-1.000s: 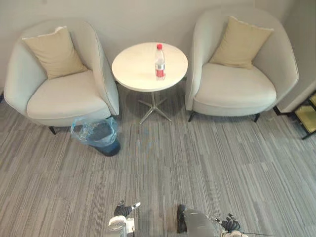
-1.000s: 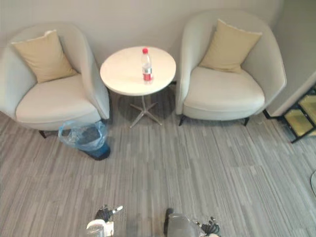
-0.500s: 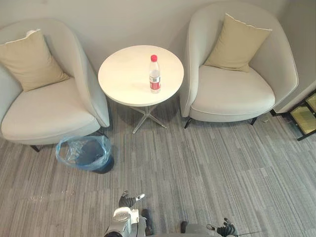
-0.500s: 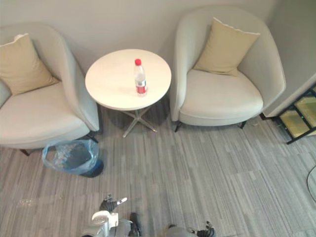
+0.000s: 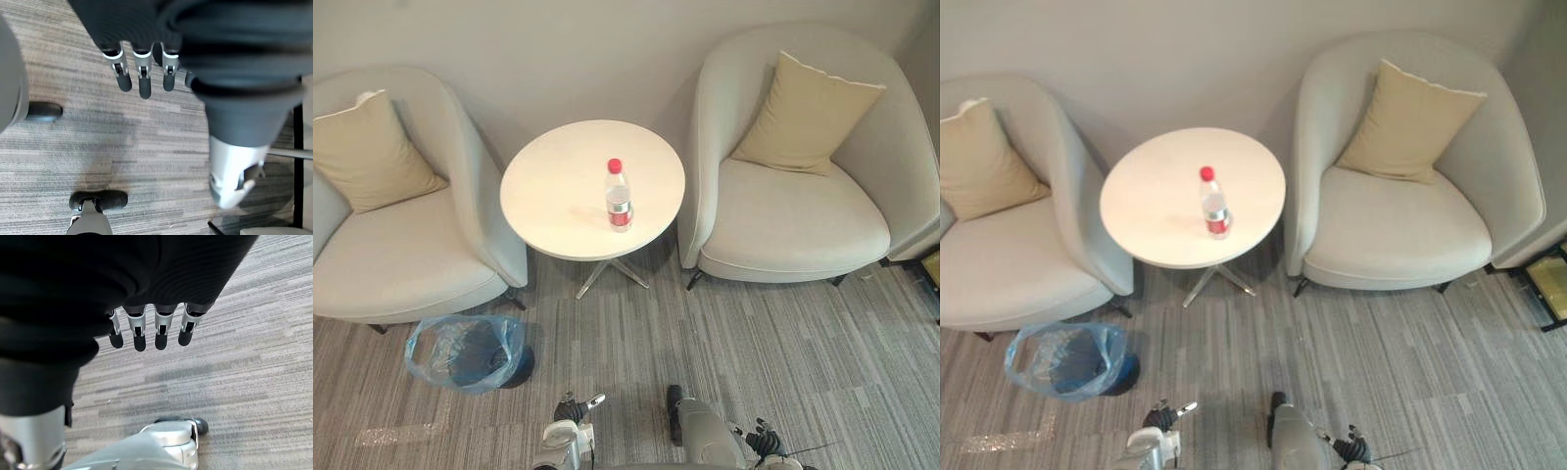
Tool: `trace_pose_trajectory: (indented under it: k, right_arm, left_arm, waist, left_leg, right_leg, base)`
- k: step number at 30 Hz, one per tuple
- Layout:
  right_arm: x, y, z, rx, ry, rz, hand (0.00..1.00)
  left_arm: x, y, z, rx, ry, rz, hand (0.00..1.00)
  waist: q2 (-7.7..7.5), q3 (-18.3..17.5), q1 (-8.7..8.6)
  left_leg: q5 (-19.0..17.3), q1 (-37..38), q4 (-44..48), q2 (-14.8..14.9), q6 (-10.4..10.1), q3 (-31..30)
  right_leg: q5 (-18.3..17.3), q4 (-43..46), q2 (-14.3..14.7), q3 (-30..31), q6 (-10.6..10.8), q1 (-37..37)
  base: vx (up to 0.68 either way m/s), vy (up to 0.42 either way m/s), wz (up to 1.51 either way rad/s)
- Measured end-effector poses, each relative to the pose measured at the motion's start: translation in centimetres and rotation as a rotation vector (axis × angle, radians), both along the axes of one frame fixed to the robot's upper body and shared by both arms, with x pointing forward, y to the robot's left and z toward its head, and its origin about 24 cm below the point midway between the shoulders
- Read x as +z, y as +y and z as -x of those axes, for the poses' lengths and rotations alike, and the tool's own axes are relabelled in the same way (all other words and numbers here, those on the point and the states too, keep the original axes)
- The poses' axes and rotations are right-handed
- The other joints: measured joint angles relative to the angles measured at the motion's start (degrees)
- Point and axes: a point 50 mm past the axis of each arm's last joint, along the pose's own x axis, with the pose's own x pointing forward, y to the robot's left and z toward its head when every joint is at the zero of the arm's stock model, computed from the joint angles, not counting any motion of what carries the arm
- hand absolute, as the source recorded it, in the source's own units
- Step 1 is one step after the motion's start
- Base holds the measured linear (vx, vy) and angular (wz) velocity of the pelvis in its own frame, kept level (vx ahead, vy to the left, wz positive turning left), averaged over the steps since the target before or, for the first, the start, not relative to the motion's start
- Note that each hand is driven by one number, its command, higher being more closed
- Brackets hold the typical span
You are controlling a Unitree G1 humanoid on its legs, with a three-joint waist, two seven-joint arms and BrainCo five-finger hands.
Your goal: Gather rubbish on tea table into small bin, then transfer packed bag to large trash can.
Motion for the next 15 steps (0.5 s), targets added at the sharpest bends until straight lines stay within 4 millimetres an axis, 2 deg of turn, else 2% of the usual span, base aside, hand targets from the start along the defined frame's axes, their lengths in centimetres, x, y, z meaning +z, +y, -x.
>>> trace_pose_trajectory:
  k: [1, 2, 3, 4, 5, 7, 8, 9, 10, 11, 12, 15]
  right_arm:
    - [-0.1, 0.0, 0.3, -0.002, 0.010, -0.001, 0.00]
    - [-0.1, 0.0, 0.5, -0.003, 0.015, -0.002, 0.00]
    - [-0.1, 0.0, 0.5, -0.004, 0.014, -0.002, 0.00]
    - [-0.1, -0.1, 0.5, -0.003, 0.013, -0.002, 0.00]
    - [0.0, -0.1, 0.4, -0.004, 0.011, -0.001, 0.00]
    - [0.0, -0.3, 0.3, -0.012, 0.005, -0.002, 0.00]
    - [0.2, -0.4, -0.1, -0.054, -0.025, -0.027, 0.00]
    - [0.4, -0.4, -0.6, -0.077, -0.061, -0.039, 0.00]
    - [0.5, -0.5, -0.7, -0.082, -0.070, -0.041, 0.00]
    - [0.6, -0.5, -0.9, -0.092, -0.087, -0.048, 0.00]
    - [0.4, 0.2, -0.6, -0.101, -0.088, -0.073, 0.00]
    - [0.2, 1.3, -0.3, -0.120, -0.086, -0.117, 0.00]
  left_arm:
    - [0.1, 0.0, -0.1, -0.008, -0.006, -0.004, 0.00]
    - [0.2, 0.1, -0.4, -0.009, -0.020, 0.001, 0.00]
    - [0.3, 0.1, -0.5, -0.005, -0.027, 0.006, 0.00]
    - [0.4, 0.3, -0.7, 0.000, -0.044, 0.003, 0.00]
    - [0.6, 0.4, -0.9, 0.003, -0.060, 0.000, 0.00]
    - [0.6, 0.7, -0.9, 0.001, -0.062, -0.010, 0.00]
    - [0.6, 0.6, -0.9, -0.005, -0.064, -0.008, 0.00]
    - [0.6, 0.5, -1.0, -0.016, -0.067, -0.007, 0.00]
    - [0.6, 0.5, -1.0, -0.017, -0.068, -0.007, 0.00]
    - [0.6, 0.5, -0.9, -0.020, -0.066, -0.006, 0.00]
    - [0.5, 0.9, -0.7, -0.020, -0.058, -0.018, 0.00]
    - [0.4, 1.2, -0.5, -0.051, -0.050, -0.017, 0.00]
  waist:
    - [0.01, -0.1, 0.13]
    - [-0.12, -0.2, 0.44]
    - [-0.21, -0.3, 0.57]
    - [-0.35, -0.3, 1.24]
    - [-0.35, -0.5, 2.06]
    - [-0.75, -0.9, 2.66]
    - [-0.76, -1.0, 2.99]
    - [-0.56, -1.2, 3.19]
    - [-0.42, -1.2, 3.19]
    - [0.03, -1.8, 3.63]
    - [-1.08, -3.3, 3.32]
    - [-3.68, -4.1, 3.51]
  left_leg:
    - [0.2, -2.9, 6.6, 1.4, -0.4, -1.8]
    - [1.4, -6.4, 14.3, 2.4, -2.5, -2.1]
    - [2.0, -7.7, 17.1, 2.9, -3.5, -2.0]
    - [2.0, -11.2, 24.1, 4.2, -5.4, -0.9]
    - [-0.2, -12.8, 25.4, 5.0, -5.1, 1.3]
    - [-2.6, -15.0, 22.4, 4.3, -4.1, 3.7]
    - [-2.7, -16.1, 16.6, 2.6, -3.5, 3.2]
    - [-0.8, -17.1, 9.2, 1.1, -3.0, 2.5]
    - [0.4, -17.5, 7.1, 0.7, -2.8, 1.9]
    - [6.6, -17.5, 3.7, -0.4, -2.9, 0.6]
    - [7.0, -16.3, 2.0, -1.9, -2.3, 0.6]
    - [6.9, -14.4, 0.0, -3.6, -1.9, 2.0]
  right_leg:
    - [-0.4, -2.2, 0.1, -1.8, -0.3, 3.0]
    - [-0.3, -4.7, 0.3, -3.2, -0.7, 5.9]
    - [-0.3, -5.6, 0.3, -3.5, -0.9, 6.8]
    - [-0.2, -7.9, 0.5, -3.9, -1.6, 9.3]
    - [0.1, -9.9, 0.5, -3.9, -1.7, 11.6]
    - [0.3, -11.7, -0.2, -3.7, -1.6, 14.0]
    - [0.5, -11.9, -1.0, -3.3, -1.2, 14.9]
    - [0.3, -11.6, -1.4, -2.4, -0.2, 15.0]
    - [0.1, -11.5, -1.4, -2.2, 0.0, 14.9]
    - [-0.7, -10.9, -1.2, -0.4, 1.4, 14.9]
    - [-0.5, -11.7, -1.9, 1.4, 2.4, 15.0]
    - [-0.8, -13.4, -3.6, 3.3, 3.0, 16.5]
  base:
    - [0.20, -0.175, 0.87]
    - [0.20, -0.175, 0.86]
    - [0.26, -0.154, 0.56]
    - [0.22, -0.070, 0.19]
    - [0.26, -0.076, 0.10]
    - [0.21, 0.019, -0.15]
    - [0.23, 0.118, -0.34]
    - [0.19, 0.148, -0.29]
    - [0.19, 0.189, -0.38]
    - [0.22, 0.190, -0.22]
    - [0.22, 0.195, -0.17]
    - [0.16, 0.153, -0.09]
